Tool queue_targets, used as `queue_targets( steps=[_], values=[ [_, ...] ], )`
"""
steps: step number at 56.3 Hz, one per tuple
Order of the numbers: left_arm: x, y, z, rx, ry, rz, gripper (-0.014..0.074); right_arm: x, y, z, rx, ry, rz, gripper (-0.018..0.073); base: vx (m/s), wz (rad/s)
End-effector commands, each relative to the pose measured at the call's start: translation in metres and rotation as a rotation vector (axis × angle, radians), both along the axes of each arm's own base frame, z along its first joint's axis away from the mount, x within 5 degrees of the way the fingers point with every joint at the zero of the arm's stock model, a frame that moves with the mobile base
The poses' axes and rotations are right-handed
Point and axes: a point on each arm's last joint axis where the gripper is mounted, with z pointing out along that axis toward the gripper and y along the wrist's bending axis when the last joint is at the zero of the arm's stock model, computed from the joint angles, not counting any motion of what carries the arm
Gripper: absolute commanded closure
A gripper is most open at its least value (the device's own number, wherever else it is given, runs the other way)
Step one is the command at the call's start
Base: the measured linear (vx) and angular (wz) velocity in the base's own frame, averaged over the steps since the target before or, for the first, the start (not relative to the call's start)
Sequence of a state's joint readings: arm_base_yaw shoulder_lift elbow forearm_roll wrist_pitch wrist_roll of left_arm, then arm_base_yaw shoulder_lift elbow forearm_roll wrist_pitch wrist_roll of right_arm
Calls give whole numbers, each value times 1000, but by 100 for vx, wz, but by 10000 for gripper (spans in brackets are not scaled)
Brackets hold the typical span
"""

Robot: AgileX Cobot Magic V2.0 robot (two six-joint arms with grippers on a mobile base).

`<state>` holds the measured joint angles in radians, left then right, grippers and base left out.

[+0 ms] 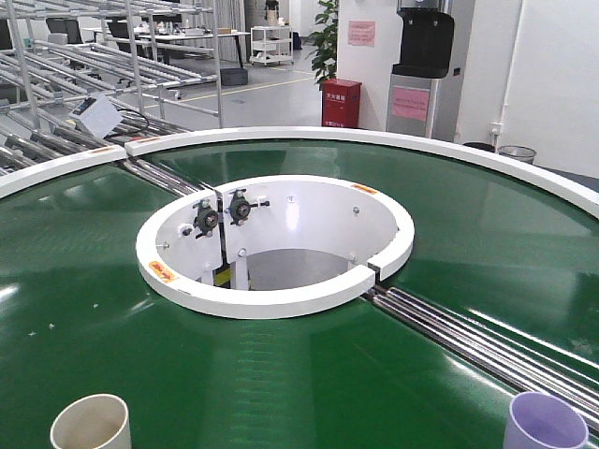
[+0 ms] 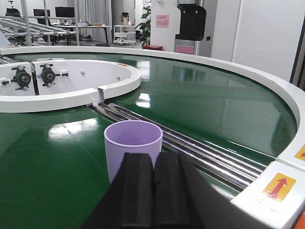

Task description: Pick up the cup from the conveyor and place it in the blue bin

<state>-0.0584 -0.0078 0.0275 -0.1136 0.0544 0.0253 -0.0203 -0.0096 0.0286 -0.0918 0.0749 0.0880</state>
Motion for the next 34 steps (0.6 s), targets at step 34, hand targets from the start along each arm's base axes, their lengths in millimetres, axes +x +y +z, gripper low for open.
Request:
queue_targets(
  steps=[34],
  values=[
    [-4,3,20,-21,-228,25,600,-2,2,17,-21,-249,19,568,0,0]
  ],
)
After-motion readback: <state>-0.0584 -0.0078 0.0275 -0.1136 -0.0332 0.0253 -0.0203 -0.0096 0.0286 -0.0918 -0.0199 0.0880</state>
